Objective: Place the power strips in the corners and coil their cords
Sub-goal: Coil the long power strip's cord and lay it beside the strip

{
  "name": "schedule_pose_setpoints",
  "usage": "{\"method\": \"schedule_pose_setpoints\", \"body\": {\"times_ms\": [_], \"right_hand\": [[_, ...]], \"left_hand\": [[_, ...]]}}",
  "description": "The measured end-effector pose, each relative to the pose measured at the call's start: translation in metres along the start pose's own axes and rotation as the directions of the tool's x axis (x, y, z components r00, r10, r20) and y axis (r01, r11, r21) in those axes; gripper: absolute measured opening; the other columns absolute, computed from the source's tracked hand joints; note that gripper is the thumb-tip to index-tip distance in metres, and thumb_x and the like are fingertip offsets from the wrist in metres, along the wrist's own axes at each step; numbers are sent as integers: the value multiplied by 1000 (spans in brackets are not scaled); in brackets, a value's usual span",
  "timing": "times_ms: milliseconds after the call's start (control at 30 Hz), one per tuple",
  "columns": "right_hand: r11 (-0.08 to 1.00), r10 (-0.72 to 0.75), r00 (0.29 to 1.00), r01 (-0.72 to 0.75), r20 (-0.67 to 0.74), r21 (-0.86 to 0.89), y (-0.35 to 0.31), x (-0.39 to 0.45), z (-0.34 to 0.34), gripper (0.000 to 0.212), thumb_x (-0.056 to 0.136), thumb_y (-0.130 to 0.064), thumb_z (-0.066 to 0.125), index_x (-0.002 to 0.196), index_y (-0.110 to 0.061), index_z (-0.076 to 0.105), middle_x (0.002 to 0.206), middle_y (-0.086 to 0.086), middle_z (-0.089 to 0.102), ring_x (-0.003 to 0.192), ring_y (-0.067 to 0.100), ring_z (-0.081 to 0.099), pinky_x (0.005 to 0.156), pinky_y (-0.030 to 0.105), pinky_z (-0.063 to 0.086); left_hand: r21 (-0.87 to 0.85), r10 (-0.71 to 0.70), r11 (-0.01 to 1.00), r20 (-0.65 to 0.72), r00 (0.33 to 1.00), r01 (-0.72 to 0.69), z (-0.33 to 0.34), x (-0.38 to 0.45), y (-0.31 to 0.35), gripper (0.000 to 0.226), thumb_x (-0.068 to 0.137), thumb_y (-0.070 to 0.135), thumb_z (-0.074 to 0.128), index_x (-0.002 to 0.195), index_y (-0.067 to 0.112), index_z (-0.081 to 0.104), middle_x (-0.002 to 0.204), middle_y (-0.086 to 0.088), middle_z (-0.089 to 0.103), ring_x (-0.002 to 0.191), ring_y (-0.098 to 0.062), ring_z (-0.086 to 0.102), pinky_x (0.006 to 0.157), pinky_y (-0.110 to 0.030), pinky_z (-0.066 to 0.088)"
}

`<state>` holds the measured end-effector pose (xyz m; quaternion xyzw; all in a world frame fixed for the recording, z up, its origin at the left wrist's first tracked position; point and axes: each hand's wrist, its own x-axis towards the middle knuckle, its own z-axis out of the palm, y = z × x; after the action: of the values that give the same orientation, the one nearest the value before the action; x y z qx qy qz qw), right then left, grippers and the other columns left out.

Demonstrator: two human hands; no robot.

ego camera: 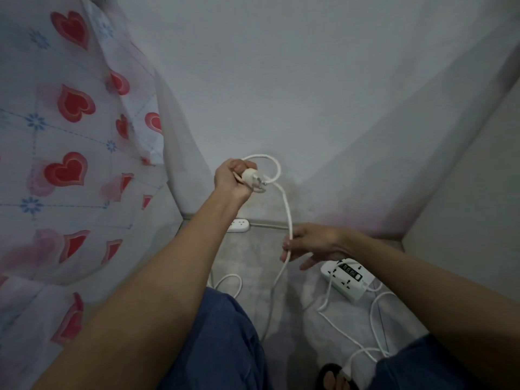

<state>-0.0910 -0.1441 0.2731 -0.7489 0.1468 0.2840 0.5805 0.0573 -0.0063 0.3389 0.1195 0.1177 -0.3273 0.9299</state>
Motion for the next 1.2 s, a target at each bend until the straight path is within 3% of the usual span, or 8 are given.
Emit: {"method": "schedule_pose_setpoints", "body": {"times_ms": [167, 267, 433, 500, 633, 733, 1000, 1200], "right_hand": [[950, -9, 1000, 10, 3, -311, -19, -7, 13, 21, 102, -8, 32, 105, -5, 53, 66, 0, 44, 49, 12, 57, 68, 38, 57], [657, -120, 992, 50, -39, -752, -41, -16, 13, 17, 100, -10, 43, 105, -6, 59, 68, -7, 50, 40, 6, 53, 59, 30, 54], [445, -373, 925, 111, -71, -889, -66, -30, 3, 32, 96, -35, 55, 89, -9, 73, 65, 0, 67, 73, 18, 65, 72, 26, 47], [448, -428, 901, 149, -65, -881, -69, -33, 4, 35, 93, -42, 57, 78, -13, 72, 59, 0, 68, 60, 10, 62, 72, 27, 50], [411, -546, 832, 168, -95, -896, -77, -37, 2, 34, 86, -47, 63, 64, -21, 67, 50, -5, 62, 56, 7, 58, 70, 27, 47], [426, -494, 854, 76, -161, -902, -74, -42, -17, 28, 78, -42, 74, 58, -25, 63, 48, -8, 60, 55, 8, 59, 69, 28, 52], [547, -457, 731, -219, -507, -808, -28, -32, -70, 29, 73, -39, 76, 58, -22, 58, 56, -1, 65, 64, 22, 64, 62, 32, 53], [754, -454, 667, -66, -591, -653, -23, -20, -63, 29, 77, -39, 77, 58, -20, 66, 51, -2, 65, 44, 10, 62, 56, 29, 55]], "left_hand": [[-77, 334, 932, -207, 920, -355, -6, 12, 4, 38, 99, 8, 24, 62, 16, 28, 33, -2, 33, 24, -15, 30, 56, -30, 46], [34, 367, 928, -255, 895, -371, -14, 17, 7, 35, 98, 8, 26, 64, 15, 27, 35, -3, 35, 25, -15, 33, 52, -28, 44], [493, 390, 827, -157, 907, -270, -25, 24, -8, 36, 104, 23, 33, 69, 15, 32, 35, 1, 45, 28, -14, 41, 50, -23, 37], [769, 383, 599, -29, 923, -225, -26, 20, -21, 40, 106, 28, 31, 70, 12, 41, 36, 2, 50, 31, -11, 47, 48, -22, 40], [944, 66, -236, 252, 965, -231, -42, 7, -37, 35, 104, 34, 37, 81, 12, 52, 62, 0, 64, 62, -15, 60, 65, -27, 48], [868, -80, -438, 220, 972, -233, -47, 1, -36, 40, 104, 36, 34, 75, 13, 50, 56, -4, 59, 50, -13, 56, 55, -22, 45], [837, -309, -542, -119, 944, -72, -18, -26, -31, 63, 92, 67, 34, 75, 11, 57, 46, -1, 36, 39, -16, 33, 45, -22, 36], [961, -573, -112, -272, 773, 254, 9, -37, -27, 41, 101, 44, 37, 75, 14, 47, 34, 11, 23, 24, -2, 20, 35, -14, 32]]}}
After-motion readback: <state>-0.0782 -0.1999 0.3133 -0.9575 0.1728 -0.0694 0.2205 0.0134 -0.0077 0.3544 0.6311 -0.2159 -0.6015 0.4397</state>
